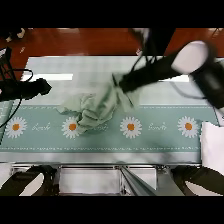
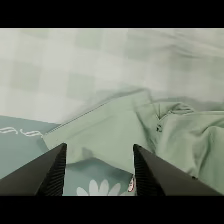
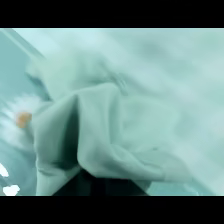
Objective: Fold the shirts.
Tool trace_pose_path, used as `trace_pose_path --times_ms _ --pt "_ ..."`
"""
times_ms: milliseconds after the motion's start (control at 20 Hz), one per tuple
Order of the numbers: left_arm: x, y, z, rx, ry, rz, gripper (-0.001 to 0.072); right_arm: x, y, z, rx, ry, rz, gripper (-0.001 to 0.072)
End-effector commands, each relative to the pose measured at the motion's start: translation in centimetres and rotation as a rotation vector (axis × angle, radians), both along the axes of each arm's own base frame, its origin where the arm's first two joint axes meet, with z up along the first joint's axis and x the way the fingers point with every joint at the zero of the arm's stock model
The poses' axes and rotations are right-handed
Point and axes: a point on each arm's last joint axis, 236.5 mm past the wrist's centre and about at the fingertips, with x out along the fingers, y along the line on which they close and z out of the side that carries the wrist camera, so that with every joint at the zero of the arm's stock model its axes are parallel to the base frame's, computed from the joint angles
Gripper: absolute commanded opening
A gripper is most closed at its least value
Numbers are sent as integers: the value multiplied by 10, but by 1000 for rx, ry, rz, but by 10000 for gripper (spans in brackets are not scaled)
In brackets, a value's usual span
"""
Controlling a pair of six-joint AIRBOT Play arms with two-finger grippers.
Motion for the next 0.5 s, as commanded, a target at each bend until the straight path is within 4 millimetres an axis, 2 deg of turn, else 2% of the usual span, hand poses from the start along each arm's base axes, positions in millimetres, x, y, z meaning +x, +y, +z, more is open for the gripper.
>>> trace_pose_path --times_ms 0,50,100,150,200,300,350,400,450 --pt "-3 -12 0 -22 8 -22 509 -15 -72 -126 -329 159 -126 30" --pt "-4 -23 -1 -42 11 -42 509 -21 -91 -144 -416 206 -153 31" --pt "-7 -32 -4 -47 19 -66 509 -24 -102 -153 -471 231 -164 53" --pt "-9 -40 -8 -42 28 -93 509 -22 -109 -156 -499 232 -191 261" --pt "-12 -47 -14 -38 44 -115 509 -17 -115 -154 -524 210 -195 411" --pt "-13 -50 -20 -2 54 -168 509 -2 -141 -133 -600 178 -230 412" --pt "-13 -43 -20 2 62 -153 509 9 -166 -112 -636 164 -284 413" --pt "-16 -27 -20 5 89 -121 509 19 -196 -88 -653 136 -352 413" --pt "-21 -8 -22 4 124 -76 509 26 -234 -63 -638 104 -459 413"
